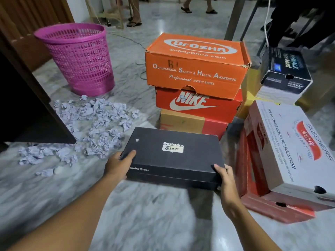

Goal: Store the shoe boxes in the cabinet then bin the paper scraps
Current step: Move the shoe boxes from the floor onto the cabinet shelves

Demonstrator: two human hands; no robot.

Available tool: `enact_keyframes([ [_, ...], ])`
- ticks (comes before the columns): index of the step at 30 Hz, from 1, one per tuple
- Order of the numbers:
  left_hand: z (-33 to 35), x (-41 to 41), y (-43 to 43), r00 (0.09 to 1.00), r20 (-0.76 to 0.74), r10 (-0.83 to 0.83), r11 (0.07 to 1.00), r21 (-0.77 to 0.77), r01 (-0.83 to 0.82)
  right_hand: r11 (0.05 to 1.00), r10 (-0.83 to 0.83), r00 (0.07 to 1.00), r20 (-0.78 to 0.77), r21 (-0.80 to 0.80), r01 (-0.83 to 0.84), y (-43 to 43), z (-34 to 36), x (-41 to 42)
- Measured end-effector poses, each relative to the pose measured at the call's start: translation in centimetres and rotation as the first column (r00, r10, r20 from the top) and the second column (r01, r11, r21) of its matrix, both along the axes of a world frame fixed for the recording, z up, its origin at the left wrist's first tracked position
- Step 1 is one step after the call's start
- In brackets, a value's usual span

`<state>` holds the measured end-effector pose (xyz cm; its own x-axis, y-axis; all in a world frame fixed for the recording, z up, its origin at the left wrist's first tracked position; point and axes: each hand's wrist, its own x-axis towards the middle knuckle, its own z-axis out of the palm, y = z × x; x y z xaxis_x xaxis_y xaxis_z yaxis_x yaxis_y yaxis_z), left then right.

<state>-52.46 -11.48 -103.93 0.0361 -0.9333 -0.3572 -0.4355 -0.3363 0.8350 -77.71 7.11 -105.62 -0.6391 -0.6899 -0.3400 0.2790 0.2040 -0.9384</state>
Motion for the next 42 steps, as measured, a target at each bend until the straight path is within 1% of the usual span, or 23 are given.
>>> enact_keyframes([
  [2, 1.2, 1.0, 0.3, 1.0, 0.014, 0.023, 0.996, -0.09, -0.022, 0.998, 0.03, 0.999, -0.024, -0.054, -0.031, -0.7, 0.9, 0.4],
  [5, 3.7, 3.0, 1.0, 0.996, 0.021, 0.091, 0.971, -0.225, -0.084, 0.991, 0.044, 0.999, -0.02, -0.125, -0.046, -2.7, 2.4, 1.6],
  [9, 8.4, 8.1, 1.9, 0.98, 0.012, 0.197, 0.928, -0.324, -0.183, 0.972, 0.121, 0.992, -0.025, -0.198, -0.123, -6.0, 5.7, 4.5],
  [13, 13.8, 14.9, 3.5, 0.939, 0.035, 0.341, 0.857, -0.423, -0.295, 0.934, 0.259, 0.964, -0.063, -0.24, -0.267, -8.9, 10.1, 10.0],
  [17, 19.7, 20.3, 5.4, 0.874, 0.048, 0.483, 0.762, -0.516, -0.392, 0.903, 0.332, 0.943, -0.039, -0.276, -0.329, -10.0, 13.9, 16.1],
  [21, 23.1, 25.7, 7.4, 0.754, -0.018, 0.657, 0.627, -0.543, -0.559, 0.856, 0.45, 0.893, -0.006, -0.282, -0.433, -10.6, 16.4, 22.0],
  [24, 24.3, 30.3, 8.8, 0.634, -0.098, 0.767, 0.491, -0.547, -0.678, 0.802, 0.542, 0.84, -0.035, -0.28, -0.528, -12.1, 18.8, 27.2],
  [27, 24.6, 35.0, 9.7, 0.491, -0.126, 0.862, 0.336, -0.582, -0.74, 0.733, 0.624, 0.777, -0.085, -0.281, -0.619, -14.5, 21.5, 32.9],
  [29, 24.8, 37.3, 10.3, 0.43, -0.148, 0.89, 0.26, -0.611, -0.748, 0.695, 0.652, 0.747, -0.131, -0.29, -0.658, -16.4, 23.0, 36.6],
  [31, 24.9, 39.1, 10.7, 0.409, -0.165, 0.898, 0.235, -0.607, -0.759, 0.674, 0.672, 0.724, -0.158, -0.276, -0.685, -18.3, 23.8, 39.7],
  [33, 24.6, 40.8, 11.1, 0.373, -0.138, 0.918, 0.226, -0.59, -0.775, 0.634, 0.71, 0.68, -0.182, -0.254, -0.73, -20.1, 24.1, 42.5],
  [34, 24.4, 41.6, 11.3, 0.342, -0.142, 0.929, 0.198, -0.59, -0.783, 0.61, 0.731, 0.656, -0.188, -0.251, -0.752, -20.9, 24.3, 43.9],
  [36, 23.9, 43.2, 11.5, 0.263, -0.189, 0.946, 0.094, -0.617, -0.781, 0.562, 0.767, 0.61, -0.2, -0.252, -0.788, -22.3, 24.3, 46.7],
  [38, 23.8, 44.5, 11.6, 0.203, -0.214, 0.955, 0.03, -0.616, -0.787, 0.518, 0.798, 0.567, -0.203, -0.249, -0.818, -23.3, 24.3, 49.4],
  [40, 23.7, 45.8, 11.6, 0.179, -0.206, 0.962, 0.016, -0.611, -0.791, 0.481, 0.823, 0.534, -0.191, -0.265, -0.836, -24.1, 24.3, 51.7],
  [42, 23.8, 46.9, 11.8, 0.16, -0.173, 0.972, 0.013, -0.637, -0.771, 0.443, 0.854, 0.491, -0.174, -0.254, -0.86, -24.8, 24.1, 54.0],
])
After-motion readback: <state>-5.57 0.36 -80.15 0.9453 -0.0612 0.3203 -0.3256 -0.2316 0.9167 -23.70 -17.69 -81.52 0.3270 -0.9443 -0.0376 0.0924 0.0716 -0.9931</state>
